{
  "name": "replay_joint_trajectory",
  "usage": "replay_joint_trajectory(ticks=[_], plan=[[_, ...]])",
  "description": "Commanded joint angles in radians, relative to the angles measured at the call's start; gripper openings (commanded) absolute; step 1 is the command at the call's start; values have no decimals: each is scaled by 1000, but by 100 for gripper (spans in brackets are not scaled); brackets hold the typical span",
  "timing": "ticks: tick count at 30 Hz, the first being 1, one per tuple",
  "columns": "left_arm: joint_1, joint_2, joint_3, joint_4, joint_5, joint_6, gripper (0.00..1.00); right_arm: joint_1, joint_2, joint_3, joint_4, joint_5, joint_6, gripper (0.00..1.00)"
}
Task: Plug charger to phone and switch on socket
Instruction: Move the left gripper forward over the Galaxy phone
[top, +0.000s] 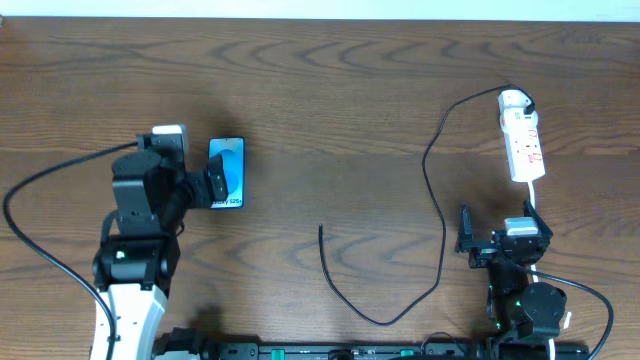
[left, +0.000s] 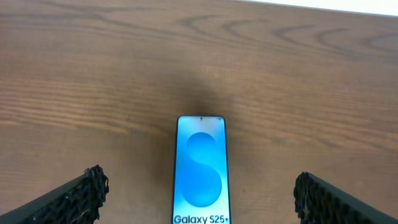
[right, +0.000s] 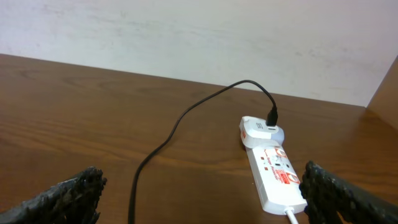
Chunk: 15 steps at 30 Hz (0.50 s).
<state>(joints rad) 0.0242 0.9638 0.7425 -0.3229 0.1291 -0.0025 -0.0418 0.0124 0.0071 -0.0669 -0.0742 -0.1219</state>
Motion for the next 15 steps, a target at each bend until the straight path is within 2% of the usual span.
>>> replay_joint_trajectory(ticks=[1, 15], plan=[[-3, 36, 77, -28, 9, 6, 98, -5, -7, -2, -4, -3, -14, 99], [-3, 256, 303, -240, 8, 7, 98, -5, -7, -2, -4, -3, -14, 99]])
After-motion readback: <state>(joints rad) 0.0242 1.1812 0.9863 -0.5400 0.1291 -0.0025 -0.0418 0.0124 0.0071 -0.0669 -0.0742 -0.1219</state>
